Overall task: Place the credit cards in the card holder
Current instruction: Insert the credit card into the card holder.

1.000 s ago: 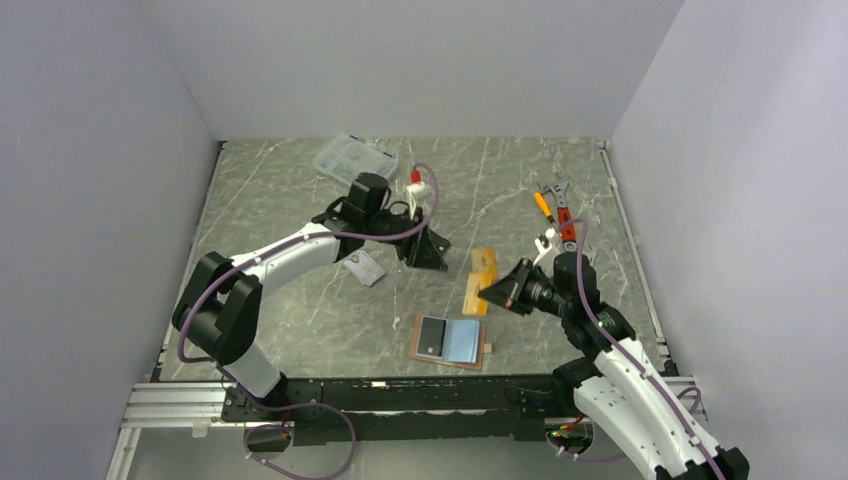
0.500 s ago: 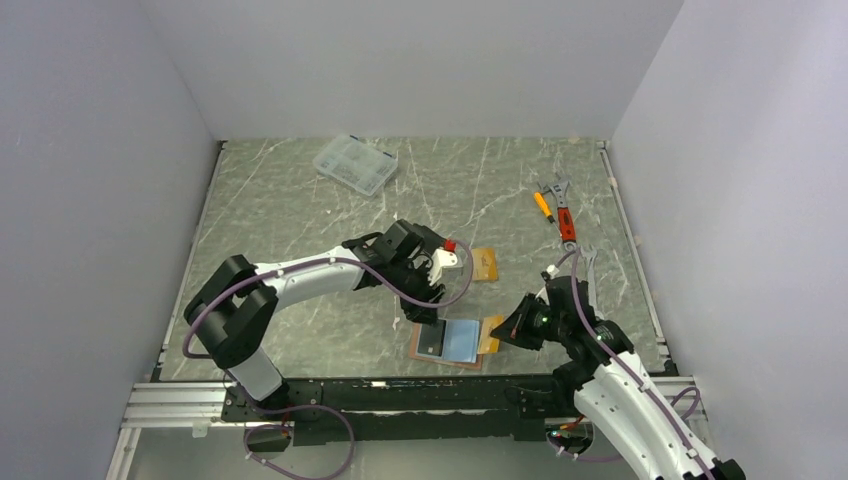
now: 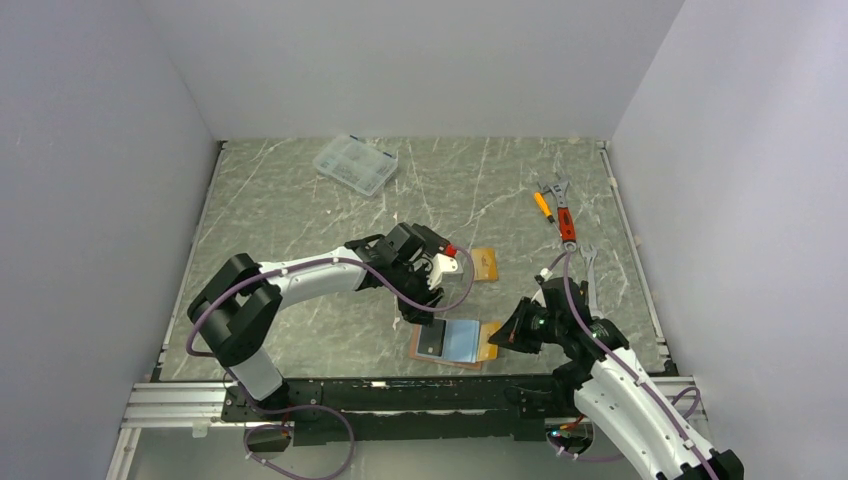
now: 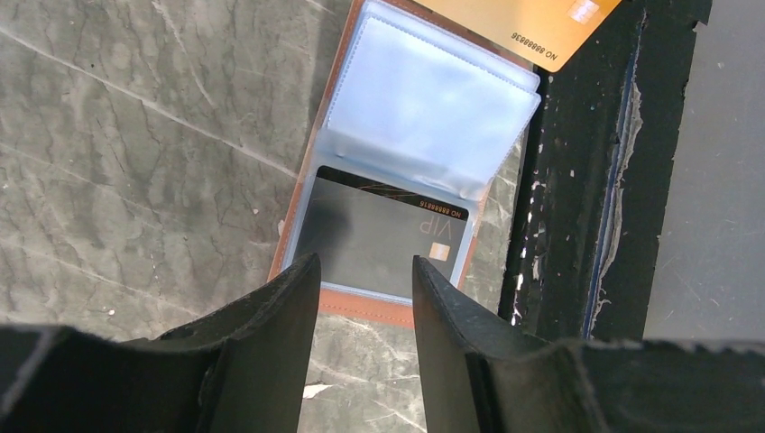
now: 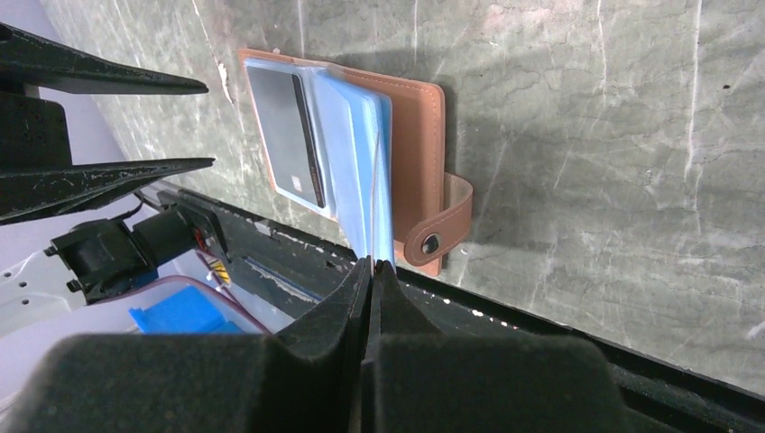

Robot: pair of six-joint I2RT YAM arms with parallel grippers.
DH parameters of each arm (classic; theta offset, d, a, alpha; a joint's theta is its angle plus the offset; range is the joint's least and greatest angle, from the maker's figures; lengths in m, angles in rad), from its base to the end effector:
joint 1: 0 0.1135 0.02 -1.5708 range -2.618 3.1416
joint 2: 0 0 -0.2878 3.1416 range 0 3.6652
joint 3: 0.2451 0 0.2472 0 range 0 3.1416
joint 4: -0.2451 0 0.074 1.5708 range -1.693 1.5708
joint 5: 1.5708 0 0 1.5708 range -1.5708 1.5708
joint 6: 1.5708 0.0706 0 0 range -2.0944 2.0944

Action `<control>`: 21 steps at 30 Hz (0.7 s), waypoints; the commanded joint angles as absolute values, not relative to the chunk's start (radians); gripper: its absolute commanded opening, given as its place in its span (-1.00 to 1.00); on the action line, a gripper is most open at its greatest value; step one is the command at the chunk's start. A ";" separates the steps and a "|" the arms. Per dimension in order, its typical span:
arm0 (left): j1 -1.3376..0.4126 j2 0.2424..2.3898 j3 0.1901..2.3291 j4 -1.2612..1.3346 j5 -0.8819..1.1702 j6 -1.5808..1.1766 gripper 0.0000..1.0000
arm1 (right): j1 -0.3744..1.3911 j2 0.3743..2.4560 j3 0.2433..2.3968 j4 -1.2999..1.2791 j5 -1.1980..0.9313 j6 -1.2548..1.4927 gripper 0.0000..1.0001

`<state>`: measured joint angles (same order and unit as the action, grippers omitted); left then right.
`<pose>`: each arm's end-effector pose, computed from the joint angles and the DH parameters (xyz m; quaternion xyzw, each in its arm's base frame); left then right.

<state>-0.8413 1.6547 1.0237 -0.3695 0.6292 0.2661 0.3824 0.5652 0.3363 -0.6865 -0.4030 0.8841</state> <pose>0.1982 -0.2841 0.1969 0.5539 0.7304 -0.3606 0.1723 0.0906 0.0663 0.1615 0.1679 0.9146 0.3394 0.1421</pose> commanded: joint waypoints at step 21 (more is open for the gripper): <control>-0.846 1.685 1.058 -0.378 0.609 0.276 -0.12 | 0.407 0.547 0.338 -0.614 -0.469 0.835 -1.00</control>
